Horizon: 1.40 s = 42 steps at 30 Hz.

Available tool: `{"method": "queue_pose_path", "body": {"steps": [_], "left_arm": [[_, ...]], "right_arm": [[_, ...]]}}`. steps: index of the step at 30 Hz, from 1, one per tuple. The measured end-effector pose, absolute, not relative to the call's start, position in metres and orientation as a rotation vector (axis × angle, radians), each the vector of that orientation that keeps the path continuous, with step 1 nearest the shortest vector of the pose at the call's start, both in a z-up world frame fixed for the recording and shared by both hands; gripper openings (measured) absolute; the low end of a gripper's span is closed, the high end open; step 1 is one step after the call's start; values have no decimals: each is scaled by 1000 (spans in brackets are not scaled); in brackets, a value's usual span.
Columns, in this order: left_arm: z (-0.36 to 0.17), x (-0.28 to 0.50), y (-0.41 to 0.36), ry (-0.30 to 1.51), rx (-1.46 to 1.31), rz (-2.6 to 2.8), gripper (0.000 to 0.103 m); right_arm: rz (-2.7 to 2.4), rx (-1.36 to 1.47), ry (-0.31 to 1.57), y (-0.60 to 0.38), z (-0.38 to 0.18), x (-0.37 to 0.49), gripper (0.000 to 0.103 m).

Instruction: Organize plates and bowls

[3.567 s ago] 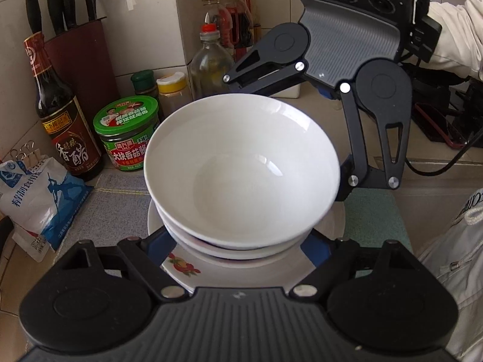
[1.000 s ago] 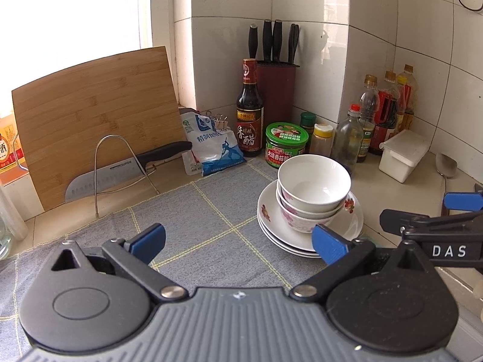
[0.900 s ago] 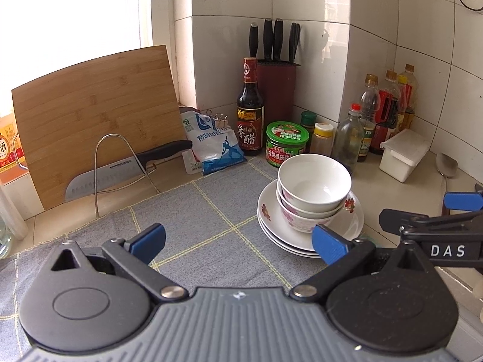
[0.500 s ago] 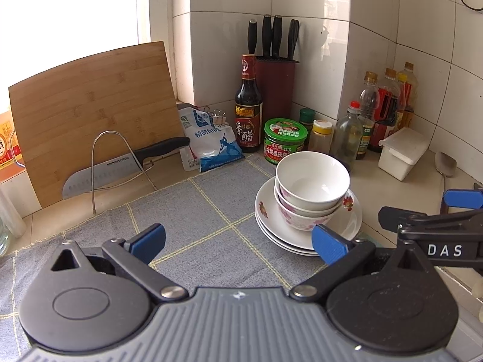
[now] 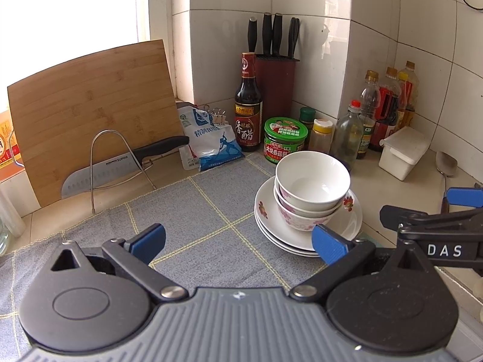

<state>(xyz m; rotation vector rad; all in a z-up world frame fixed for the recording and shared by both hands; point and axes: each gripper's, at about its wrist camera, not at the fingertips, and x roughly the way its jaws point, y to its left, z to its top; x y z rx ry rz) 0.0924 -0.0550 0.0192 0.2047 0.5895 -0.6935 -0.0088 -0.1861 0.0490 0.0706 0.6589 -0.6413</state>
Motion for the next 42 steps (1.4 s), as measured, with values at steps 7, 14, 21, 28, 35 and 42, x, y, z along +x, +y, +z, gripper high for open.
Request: {"method": "queue_pose_path", "body": {"steps": [7,14,21,28,35,42], "left_arm": [[20,93,-56,591,204,-692,103],[20,93,-56,591,205,-692,102],[19,95,-58,590,207,-696,102],[19,95,-57,587,208,-693,102],[20,96,-57,586,208,-695,102],[20,97,-58,585,208,-695,102]], "right_arm": [[-646,61,660,-185,50,-8,103],[-651,59,663,-185,51,-7,103],[-655,55,663,-187,51,-7,103],[-657,53,661,-187,52,-7,103],[-657,52,661,-187,52,-7,103],[-659,49,659,-188,52,-6,103]]}}
